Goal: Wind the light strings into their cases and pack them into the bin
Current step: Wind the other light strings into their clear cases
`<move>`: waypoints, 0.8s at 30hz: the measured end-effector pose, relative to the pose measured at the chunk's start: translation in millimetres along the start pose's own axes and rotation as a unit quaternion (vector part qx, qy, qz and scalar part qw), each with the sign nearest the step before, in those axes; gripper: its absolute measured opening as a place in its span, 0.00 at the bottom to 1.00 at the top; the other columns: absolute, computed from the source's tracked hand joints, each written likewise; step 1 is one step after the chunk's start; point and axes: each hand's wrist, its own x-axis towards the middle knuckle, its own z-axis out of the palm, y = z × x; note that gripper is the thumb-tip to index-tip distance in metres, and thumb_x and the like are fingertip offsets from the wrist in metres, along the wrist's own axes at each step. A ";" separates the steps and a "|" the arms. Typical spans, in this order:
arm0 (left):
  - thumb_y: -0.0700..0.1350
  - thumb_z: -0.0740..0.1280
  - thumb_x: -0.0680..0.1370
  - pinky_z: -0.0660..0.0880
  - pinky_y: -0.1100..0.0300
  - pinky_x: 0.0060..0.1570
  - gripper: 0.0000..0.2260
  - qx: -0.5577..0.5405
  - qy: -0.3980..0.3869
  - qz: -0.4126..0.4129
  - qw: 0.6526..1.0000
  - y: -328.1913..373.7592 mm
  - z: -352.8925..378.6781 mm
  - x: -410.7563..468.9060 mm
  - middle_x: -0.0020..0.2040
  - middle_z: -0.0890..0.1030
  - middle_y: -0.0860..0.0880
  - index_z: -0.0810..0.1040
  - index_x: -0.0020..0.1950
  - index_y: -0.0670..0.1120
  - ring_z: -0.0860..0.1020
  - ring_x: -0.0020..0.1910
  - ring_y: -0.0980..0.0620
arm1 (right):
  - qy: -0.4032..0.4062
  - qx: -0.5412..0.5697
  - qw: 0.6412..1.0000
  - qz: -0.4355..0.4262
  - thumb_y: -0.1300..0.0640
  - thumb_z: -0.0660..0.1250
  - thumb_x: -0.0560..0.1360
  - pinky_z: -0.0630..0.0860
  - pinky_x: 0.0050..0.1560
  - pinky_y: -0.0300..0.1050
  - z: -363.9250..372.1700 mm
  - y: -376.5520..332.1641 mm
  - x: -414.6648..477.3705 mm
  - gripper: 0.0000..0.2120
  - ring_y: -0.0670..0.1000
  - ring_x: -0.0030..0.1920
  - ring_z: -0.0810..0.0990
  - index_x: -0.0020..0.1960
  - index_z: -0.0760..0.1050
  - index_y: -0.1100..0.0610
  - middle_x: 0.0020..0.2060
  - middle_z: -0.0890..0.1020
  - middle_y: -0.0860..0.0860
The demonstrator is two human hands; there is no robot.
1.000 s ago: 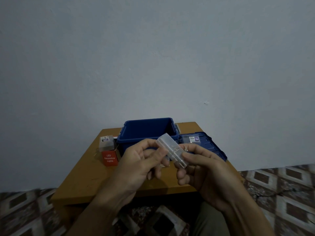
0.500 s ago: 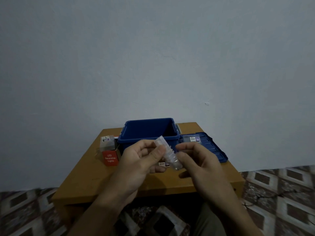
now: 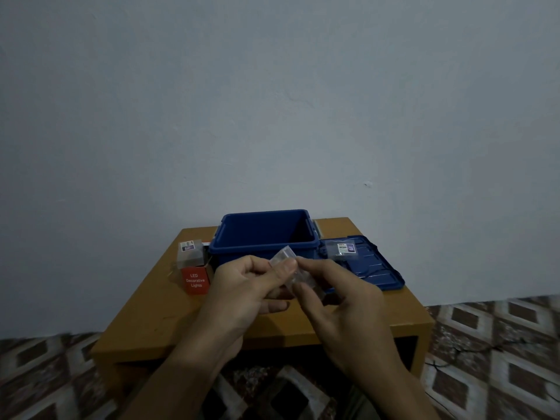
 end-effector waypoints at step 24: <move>0.50 0.63 0.82 0.82 0.54 0.42 0.13 0.206 -0.026 -0.025 0.978 -15.2 -63.2 8.8 0.43 0.86 0.46 0.83 0.49 0.42 0.86 0.42 0.48 | -0.021 0.189 0.968 0.163 0.58 0.72 0.76 0.80 0.40 0.50 58.0 11.5 -8.1 0.08 0.51 0.39 0.81 0.43 0.79 0.46 0.38 0.83 0.50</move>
